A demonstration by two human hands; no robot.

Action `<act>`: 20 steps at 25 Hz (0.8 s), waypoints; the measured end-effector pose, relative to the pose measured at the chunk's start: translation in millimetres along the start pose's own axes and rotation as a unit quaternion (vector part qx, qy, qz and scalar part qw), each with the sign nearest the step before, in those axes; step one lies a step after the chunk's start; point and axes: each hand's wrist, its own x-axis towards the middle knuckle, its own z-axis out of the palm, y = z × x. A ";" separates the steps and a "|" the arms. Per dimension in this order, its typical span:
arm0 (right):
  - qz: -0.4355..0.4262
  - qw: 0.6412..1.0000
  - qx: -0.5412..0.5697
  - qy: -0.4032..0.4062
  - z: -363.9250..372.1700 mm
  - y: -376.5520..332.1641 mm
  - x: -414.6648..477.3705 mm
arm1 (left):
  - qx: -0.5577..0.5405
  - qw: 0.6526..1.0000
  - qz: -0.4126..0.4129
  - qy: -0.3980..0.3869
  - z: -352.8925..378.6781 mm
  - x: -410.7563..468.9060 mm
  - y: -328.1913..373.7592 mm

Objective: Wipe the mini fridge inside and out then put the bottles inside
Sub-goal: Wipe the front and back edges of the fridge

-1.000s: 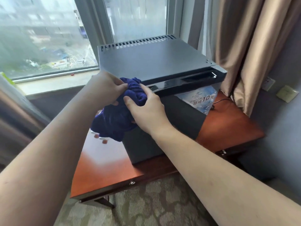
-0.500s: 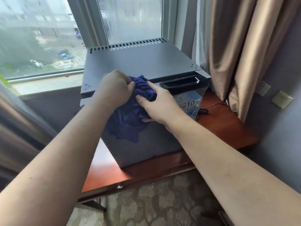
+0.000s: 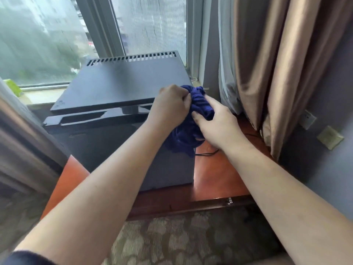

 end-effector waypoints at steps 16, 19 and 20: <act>0.126 0.980 0.109 0.109 173.4 215.5 -57.0 | -0.042 0.998 0.048 -0.018 185.0 -146.9 -139.5; 0.212 0.965 0.115 0.106 212.2 278.2 -71.6 | -0.028 0.996 0.036 -0.082 251.7 -181.1 -175.0; 0.238 0.959 0.116 0.106 217.2 288.3 -74.4 | -0.037 0.994 0.029 -0.102 264.6 -189.9 -182.0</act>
